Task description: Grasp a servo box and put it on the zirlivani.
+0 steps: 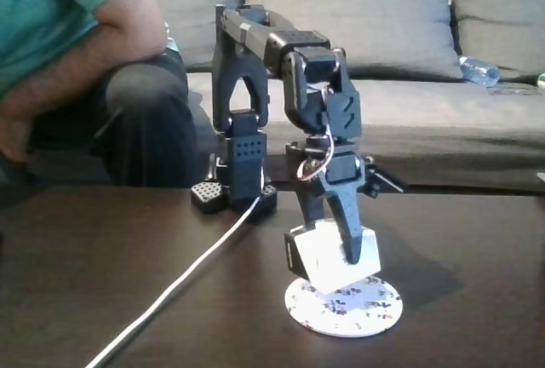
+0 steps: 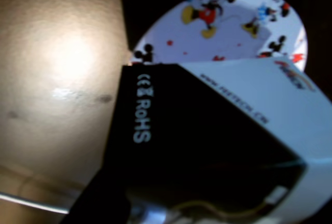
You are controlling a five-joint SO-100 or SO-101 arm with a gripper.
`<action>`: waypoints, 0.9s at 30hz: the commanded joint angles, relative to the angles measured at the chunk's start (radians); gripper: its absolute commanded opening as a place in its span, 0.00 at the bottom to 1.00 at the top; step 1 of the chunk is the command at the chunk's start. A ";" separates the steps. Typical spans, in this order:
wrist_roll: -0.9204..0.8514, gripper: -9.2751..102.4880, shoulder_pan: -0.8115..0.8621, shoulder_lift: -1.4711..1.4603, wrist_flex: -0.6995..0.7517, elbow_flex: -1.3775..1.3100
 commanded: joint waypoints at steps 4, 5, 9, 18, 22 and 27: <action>0.008 0.36 -0.003 -0.008 -0.015 -0.064; -0.002 0.36 -0.003 -0.009 -0.015 -0.063; -0.041 0.42 -0.018 -0.002 -0.003 -0.052; -0.101 0.43 -0.034 0.008 0.005 -0.025; -0.115 0.43 -0.034 0.008 0.011 -0.034; -0.106 0.43 -0.026 0.038 -0.002 -0.029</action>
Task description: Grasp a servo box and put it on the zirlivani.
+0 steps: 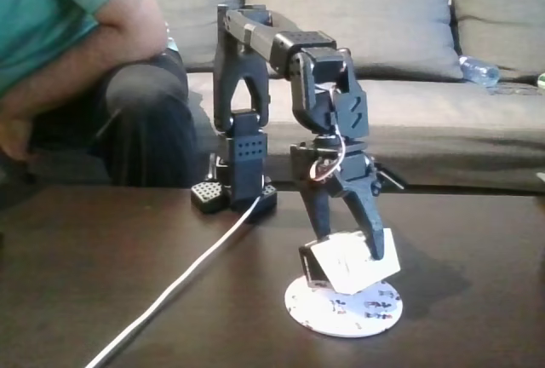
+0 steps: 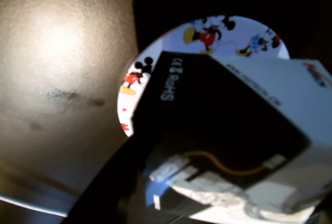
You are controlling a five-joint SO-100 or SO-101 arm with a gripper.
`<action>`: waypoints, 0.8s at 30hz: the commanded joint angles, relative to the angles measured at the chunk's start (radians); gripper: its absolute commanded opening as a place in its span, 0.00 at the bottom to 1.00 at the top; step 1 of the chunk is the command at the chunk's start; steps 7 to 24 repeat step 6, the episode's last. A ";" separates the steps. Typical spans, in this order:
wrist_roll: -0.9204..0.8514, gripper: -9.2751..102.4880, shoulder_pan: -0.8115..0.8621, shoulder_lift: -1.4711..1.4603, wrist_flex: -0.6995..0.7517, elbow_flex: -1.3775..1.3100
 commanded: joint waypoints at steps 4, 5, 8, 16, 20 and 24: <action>0.006 0.43 0.012 0.060 -0.055 -0.003; 0.006 0.43 0.011 0.055 -0.060 -0.002; 0.005 0.43 0.011 0.051 -0.067 -0.002; 0.005 0.43 0.011 0.051 -0.067 -0.002; 0.005 0.43 0.011 0.051 -0.067 -0.002; 0.005 0.43 0.011 0.051 -0.067 -0.002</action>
